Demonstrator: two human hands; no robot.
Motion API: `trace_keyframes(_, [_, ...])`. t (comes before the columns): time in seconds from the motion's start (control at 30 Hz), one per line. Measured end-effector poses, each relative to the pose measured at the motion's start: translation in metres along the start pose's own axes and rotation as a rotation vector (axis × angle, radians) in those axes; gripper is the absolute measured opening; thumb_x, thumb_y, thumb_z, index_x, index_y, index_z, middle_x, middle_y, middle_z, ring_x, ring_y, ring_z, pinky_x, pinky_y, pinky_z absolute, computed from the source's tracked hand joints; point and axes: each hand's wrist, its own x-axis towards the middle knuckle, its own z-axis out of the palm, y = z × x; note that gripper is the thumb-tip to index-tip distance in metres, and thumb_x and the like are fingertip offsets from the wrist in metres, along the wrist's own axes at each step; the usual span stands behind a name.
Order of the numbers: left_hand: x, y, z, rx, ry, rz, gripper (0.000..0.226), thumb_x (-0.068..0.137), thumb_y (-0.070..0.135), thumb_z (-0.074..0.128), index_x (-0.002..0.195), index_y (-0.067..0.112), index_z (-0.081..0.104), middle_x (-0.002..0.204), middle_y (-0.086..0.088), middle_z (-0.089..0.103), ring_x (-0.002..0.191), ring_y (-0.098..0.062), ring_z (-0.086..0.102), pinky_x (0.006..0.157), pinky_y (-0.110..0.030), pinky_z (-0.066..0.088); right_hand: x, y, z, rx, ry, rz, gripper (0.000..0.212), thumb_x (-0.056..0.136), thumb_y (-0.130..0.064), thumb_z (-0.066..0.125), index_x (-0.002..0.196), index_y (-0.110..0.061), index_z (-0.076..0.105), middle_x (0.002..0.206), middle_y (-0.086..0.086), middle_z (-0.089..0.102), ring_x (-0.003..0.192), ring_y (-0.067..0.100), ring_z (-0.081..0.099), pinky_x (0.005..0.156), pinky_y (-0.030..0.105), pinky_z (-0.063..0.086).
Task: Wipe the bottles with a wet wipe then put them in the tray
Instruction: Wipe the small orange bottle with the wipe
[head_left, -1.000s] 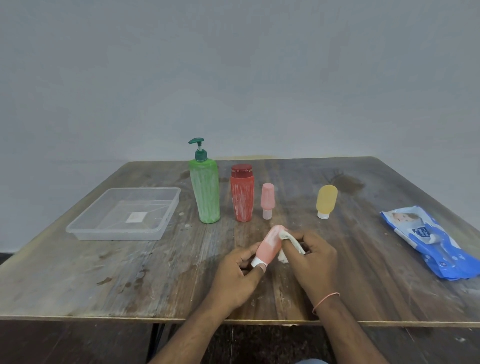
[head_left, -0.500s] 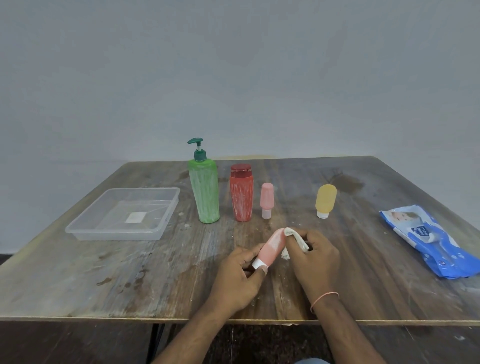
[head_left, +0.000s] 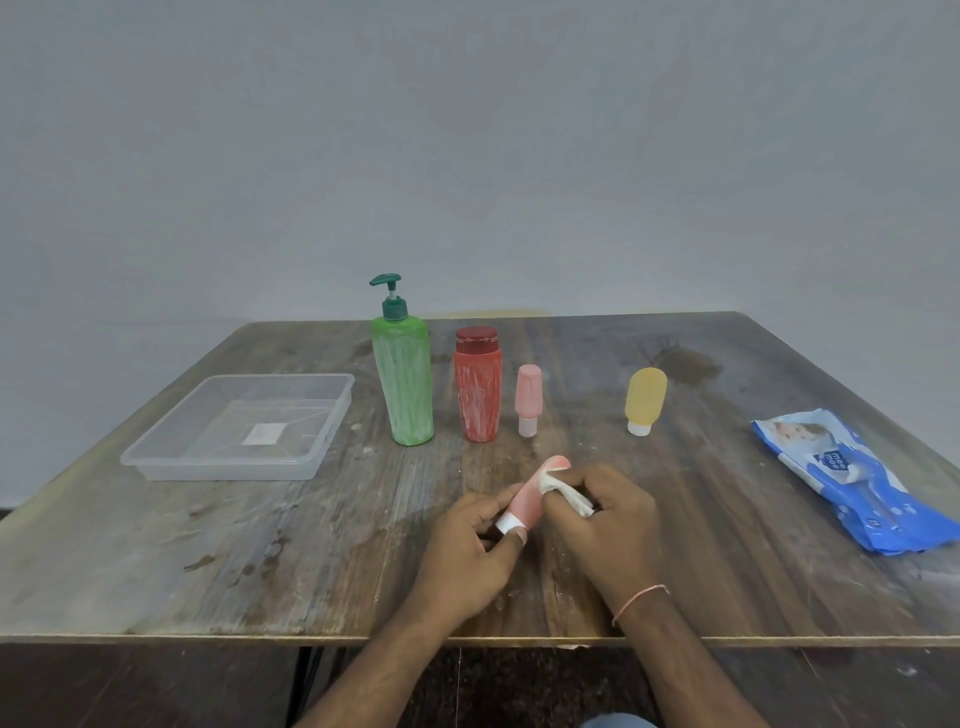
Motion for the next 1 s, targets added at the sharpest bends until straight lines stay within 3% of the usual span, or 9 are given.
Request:
trace_keyframes(0.13, [-0.002,-0.0004,0.0021,0.017,-0.023,0.012,0.059,0.095,0.019,0.075,0.144,0.048,0.06,0.105,0.016,0.064,0.1,0.0,0.068,0.09,-0.021,0.058,0.0044,0.0014,0.0025,-0.07,0.11,0.063,0.013,0.087,-0.014,0.082,0.093,-0.025,0.081,0.082,-0.014,0.072,0.075,0.008,0.067,0.063,0.038,0.058])
trace_keyframes(0.2, [-0.0025,-0.0001,0.0021,0.015,-0.017,0.014,0.059,0.095,0.018,0.074,0.144,0.048,0.06,0.104,0.016,0.064,0.099,-0.001,0.068,0.09,-0.02,0.058,0.0033,0.0,-0.0004,-0.031,0.03,-0.045,0.025,0.086,-0.007,0.082,0.102,-0.026,0.082,0.09,-0.016,0.073,0.082,0.006,0.068,0.068,0.027,0.057])
trace_keyframes(0.3, [-0.0021,0.0011,0.0004,-0.006,-0.001,0.011,0.058,0.096,0.017,0.074,0.142,0.049,0.061,0.105,0.015,0.066,0.099,0.0,0.069,0.088,-0.016,0.056,-0.0013,-0.0026,-0.0012,-0.014,-0.065,-0.1,0.021,0.084,-0.011,0.084,0.095,-0.029,0.08,0.083,-0.018,0.068,0.077,0.008,0.067,0.065,0.018,0.051])
trace_keyframes(0.47, [-0.0035,0.0015,0.0025,0.044,-0.024,0.022,0.06,0.095,0.022,0.074,0.143,0.055,0.058,0.103,0.017,0.063,0.097,-0.001,0.068,0.088,-0.023,0.059,0.0031,0.0022,0.0038,-0.11,0.114,-0.014,0.02,0.084,-0.007,0.082,0.097,-0.023,0.081,0.084,-0.011,0.071,0.074,0.009,0.067,0.063,0.02,0.049])
trace_keyframes(0.57, [-0.0042,0.0036,0.0018,0.004,0.0,0.023,0.057,0.096,0.019,0.074,0.141,0.051,0.06,0.103,0.016,0.065,0.098,-0.001,0.069,0.089,-0.022,0.058,0.0013,0.0006,0.0006,-0.052,-0.046,-0.117,0.022,0.088,-0.016,0.078,0.107,-0.026,0.083,0.092,-0.019,0.067,0.081,0.004,0.066,0.068,0.014,0.049])
trace_keyframes(0.67, [-0.0018,0.0042,0.0005,-0.043,0.029,0.01,0.056,0.096,0.016,0.075,0.136,0.053,0.063,0.108,0.015,0.069,0.1,-0.001,0.071,0.093,-0.025,0.059,-0.0022,-0.0018,-0.0002,-0.061,-0.117,-0.123,0.012,0.086,-0.029,0.076,0.097,-0.031,0.08,0.086,-0.02,0.068,0.078,0.005,0.066,0.066,0.023,0.054])
trace_keyframes(0.8, [-0.0019,0.0057,0.0005,-0.034,0.006,0.01,0.061,0.096,0.017,0.075,0.135,0.06,0.059,0.109,0.016,0.068,0.103,-0.001,0.07,0.094,-0.03,0.061,0.004,0.0043,0.004,-0.098,0.094,0.016,0.016,0.087,-0.015,0.082,0.098,-0.026,0.082,0.087,-0.013,0.073,0.077,0.011,0.069,0.066,0.033,0.057])
trace_keyframes(0.9, [-0.0034,0.0065,0.0008,-0.046,0.006,0.015,0.066,0.095,0.019,0.075,0.125,0.074,0.056,0.105,0.016,0.068,0.1,-0.004,0.071,0.092,-0.03,0.061,0.003,0.0027,0.0031,-0.048,-0.041,-0.102,0.024,0.089,-0.013,0.081,0.107,-0.029,0.082,0.093,-0.017,0.07,0.083,0.008,0.068,0.07,0.029,0.057])
trace_keyframes(1.0, [-0.002,0.006,-0.0007,-0.116,0.016,-0.013,0.061,0.096,0.017,0.074,0.128,0.068,0.061,0.114,0.014,0.072,0.106,-0.006,0.073,0.098,-0.036,0.061,-0.0021,-0.0031,-0.0002,-0.053,-0.178,-0.165,0.016,0.088,-0.028,0.079,0.104,-0.034,0.08,0.094,-0.022,0.069,0.085,0.005,0.068,0.07,0.028,0.058])
